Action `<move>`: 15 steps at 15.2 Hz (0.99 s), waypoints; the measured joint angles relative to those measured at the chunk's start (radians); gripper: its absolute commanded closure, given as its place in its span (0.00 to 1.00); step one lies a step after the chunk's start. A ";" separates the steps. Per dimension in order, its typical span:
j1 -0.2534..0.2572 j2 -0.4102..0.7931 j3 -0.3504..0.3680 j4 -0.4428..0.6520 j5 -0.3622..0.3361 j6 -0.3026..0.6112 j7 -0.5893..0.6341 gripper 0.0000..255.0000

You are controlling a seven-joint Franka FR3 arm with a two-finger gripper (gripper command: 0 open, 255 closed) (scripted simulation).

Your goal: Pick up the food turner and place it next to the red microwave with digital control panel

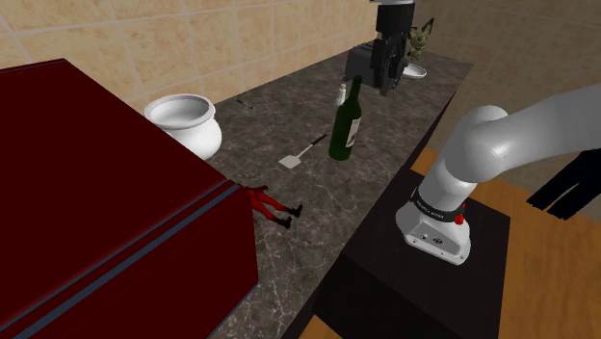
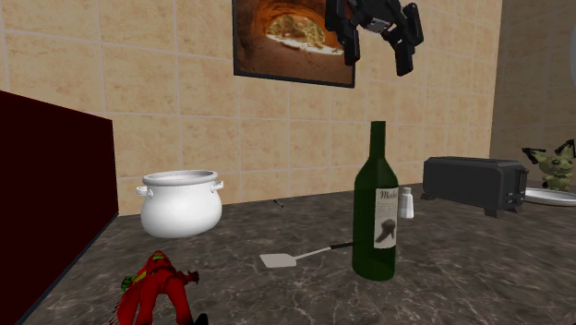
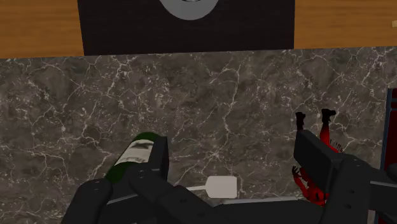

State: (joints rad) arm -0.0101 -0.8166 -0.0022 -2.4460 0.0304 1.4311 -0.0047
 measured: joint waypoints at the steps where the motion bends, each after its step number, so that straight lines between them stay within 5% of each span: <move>1: 0.000 0.000 0.000 0.000 0.000 0.000 0.000 0.00; 15: 0.108 0.245 -0.233 -0.185 -0.225 0.494 -0.620 0.00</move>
State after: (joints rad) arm 0.0981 -0.5717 -0.2354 -2.6311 -0.1943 1.9248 -0.6248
